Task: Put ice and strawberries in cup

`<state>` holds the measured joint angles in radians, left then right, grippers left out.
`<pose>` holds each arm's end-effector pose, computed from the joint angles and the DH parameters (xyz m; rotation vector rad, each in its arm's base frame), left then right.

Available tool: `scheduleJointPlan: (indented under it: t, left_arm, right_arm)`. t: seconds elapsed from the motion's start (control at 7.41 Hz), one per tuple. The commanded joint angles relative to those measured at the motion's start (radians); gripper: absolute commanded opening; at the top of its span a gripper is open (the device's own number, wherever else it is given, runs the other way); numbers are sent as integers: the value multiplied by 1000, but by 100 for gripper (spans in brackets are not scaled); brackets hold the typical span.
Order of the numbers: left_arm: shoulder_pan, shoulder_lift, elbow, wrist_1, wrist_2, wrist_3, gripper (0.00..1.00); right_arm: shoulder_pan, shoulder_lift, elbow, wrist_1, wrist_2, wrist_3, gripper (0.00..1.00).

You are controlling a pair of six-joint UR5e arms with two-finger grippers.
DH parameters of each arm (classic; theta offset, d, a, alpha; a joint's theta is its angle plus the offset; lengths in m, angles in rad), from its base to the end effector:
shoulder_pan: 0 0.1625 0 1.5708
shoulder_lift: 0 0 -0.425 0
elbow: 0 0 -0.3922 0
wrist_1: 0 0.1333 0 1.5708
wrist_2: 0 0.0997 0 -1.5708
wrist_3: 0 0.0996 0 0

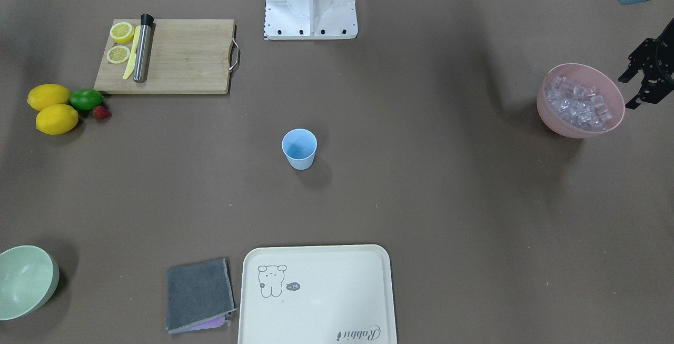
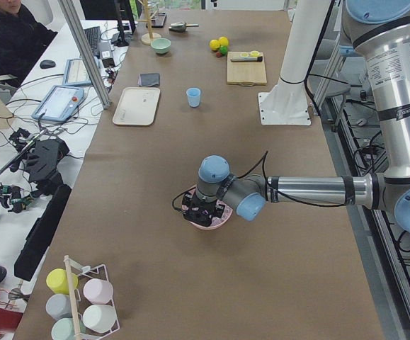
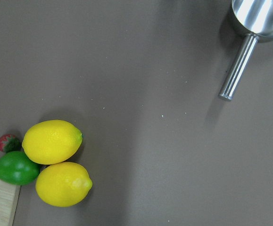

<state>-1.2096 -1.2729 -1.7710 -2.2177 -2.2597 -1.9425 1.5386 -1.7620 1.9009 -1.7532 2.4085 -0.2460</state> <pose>0.0726 -0.3903 0.6206 -0.4297 0.8132 -1.2899 0.0462 -0.4061 0.5964 0.0488 -0.8394 -0.2435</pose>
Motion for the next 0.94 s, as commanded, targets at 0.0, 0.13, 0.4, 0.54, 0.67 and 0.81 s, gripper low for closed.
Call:
scheduleJointPlan:
  t: [0.0, 0.13, 0.4, 0.54, 0.67, 0.81]
  left_arm:
    - [27, -6, 30, 0, 5, -70, 89]
    - [31, -8, 36, -2, 5, -75, 89]
    - [95, -22, 38, -5, 8, -114, 89]
    - [108, -20, 38, -14, 9, -146, 89]
    - [114, -17, 41, -17, 9, -141, 88]
    - [114, -11, 42, -17, 12, -138, 85]
  right_arm:
    - [0, 1, -2, 0, -9, -1, 99]
    - [0, 1, -8, 0, -9, -1, 100]
    - [0, -4, -19, 0, -15, -3, 99]
    - [0, -5, -20, 0, -17, -3, 100]
    - [0, -7, -19, 0, -17, -3, 100]
    - [0, -8, -19, 0, -16, -1, 99]
